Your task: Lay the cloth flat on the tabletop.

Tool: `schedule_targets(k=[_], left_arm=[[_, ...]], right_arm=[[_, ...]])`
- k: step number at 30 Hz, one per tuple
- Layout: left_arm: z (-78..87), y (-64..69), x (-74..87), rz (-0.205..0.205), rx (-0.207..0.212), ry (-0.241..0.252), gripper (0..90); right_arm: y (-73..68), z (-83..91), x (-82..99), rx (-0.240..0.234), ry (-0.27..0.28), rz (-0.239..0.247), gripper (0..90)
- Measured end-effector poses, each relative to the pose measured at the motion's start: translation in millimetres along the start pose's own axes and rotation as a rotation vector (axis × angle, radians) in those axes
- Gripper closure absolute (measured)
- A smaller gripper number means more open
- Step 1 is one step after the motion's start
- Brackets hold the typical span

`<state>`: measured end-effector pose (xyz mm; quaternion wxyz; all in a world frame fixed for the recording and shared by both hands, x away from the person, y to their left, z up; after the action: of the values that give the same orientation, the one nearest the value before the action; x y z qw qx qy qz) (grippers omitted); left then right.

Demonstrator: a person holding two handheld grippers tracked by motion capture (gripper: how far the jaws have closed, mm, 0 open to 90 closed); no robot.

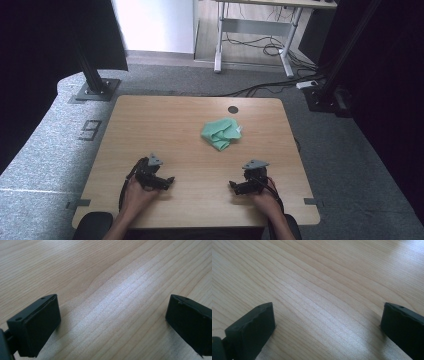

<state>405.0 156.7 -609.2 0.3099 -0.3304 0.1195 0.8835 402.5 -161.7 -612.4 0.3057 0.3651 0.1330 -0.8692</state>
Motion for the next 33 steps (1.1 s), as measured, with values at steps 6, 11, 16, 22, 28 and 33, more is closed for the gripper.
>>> schedule_targets(k=[6, 11, 16, 22, 28, 33], left_arm=[[-0.6, -0.4, -0.8, -0.010, 0.010, 0.000, 0.0], [-1.3, -0.6, -1.6, -0.019, 0.018, 0.000, 0.0], [-1.6, -0.5, -1.9, -0.022, 0.021, 0.000, 0.0], [-2.0, -0.5, -2.3, -0.026, 0.024, 0.000, 0.0], [-2.2, -0.4, -2.5, -0.028, 0.025, 0.000, 0.0], [-2.2, -0.5, -2.5, -0.028, 0.025, 0.000, 0.0]], right_arm=[[-0.1, 0.1, 0.1, -0.001, 0.000, 0.001, 0.0], [-0.3, 0.4, 0.4, -0.001, 0.000, 0.003, 0.0], [-0.3, 0.4, 0.4, -0.002, 0.000, 0.003, 0.0], [0.0, 0.1, 0.0, -0.010, 0.000, 0.008, 0.0], [0.4, -0.7, -2.1, -0.021, -0.002, -0.001, 0.0], [1.8, -1.9, -7.1, -0.017, -0.011, 0.017, 0.0]])
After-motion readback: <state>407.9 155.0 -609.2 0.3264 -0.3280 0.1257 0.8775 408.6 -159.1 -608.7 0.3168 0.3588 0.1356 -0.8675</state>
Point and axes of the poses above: each handheld gripper's, and its own axes: z roughly backward along the jaws, x roughly out of its underside, y roughly to its right, the point moved 8 cm from there along -z, roughly forward along the jaws
